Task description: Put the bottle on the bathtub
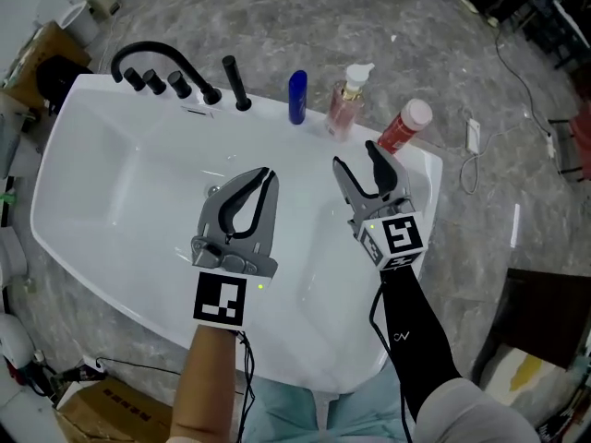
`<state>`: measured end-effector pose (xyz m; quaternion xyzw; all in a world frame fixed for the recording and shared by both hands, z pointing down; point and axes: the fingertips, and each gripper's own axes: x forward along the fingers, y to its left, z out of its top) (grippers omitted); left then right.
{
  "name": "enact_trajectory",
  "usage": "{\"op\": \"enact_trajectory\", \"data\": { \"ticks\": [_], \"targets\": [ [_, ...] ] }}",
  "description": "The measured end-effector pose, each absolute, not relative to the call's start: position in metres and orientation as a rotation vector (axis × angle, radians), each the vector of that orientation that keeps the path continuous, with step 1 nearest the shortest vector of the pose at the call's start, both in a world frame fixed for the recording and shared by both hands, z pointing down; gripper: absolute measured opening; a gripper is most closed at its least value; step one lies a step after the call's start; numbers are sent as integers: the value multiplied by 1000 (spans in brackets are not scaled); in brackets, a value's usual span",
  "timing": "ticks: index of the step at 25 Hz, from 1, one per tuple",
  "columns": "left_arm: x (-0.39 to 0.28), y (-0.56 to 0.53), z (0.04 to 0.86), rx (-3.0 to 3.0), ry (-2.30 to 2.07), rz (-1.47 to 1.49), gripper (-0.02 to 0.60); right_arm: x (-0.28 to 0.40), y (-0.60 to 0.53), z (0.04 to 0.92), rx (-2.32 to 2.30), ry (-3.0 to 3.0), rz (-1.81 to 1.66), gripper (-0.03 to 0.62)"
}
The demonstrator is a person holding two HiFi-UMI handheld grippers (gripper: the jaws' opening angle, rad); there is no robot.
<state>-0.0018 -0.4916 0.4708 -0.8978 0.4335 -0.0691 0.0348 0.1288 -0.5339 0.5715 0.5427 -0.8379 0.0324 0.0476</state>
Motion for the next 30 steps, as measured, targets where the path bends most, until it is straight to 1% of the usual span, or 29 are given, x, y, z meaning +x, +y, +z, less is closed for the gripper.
{"op": "enact_trajectory", "data": {
  "ticks": [4, 8, 9, 12, 18, 24, 30],
  "targets": [
    [-14, -460, 433, -2778, 1272, -211, 15, 109, -478, 514, 1670, -2540, 71, 229],
    [-19, -426, 390, -2820, 1202, -177, 15, 90, -427, 456, 1673, -2511, 75, 140],
    [-19, -417, 382, -2825, 1177, -186, 15, 88, -416, 444, 1678, -2502, 80, 126],
    [-21, -394, 360, -2831, 1130, -213, 15, 83, -385, 405, 1674, -2493, 67, 29],
    [-31, -354, 310, -2850, 1140, -198, 15, 76, -334, 346, 1644, -2468, -27, 28],
    [-20, -312, 282, -2859, 1118, -141, 14, 71, -277, 322, 1611, -2412, -49, 26],
    [-3, -294, 256, -2847, 1072, -99, 11, 76, -255, 290, 1665, -2425, -84, 26]
  ]
}}
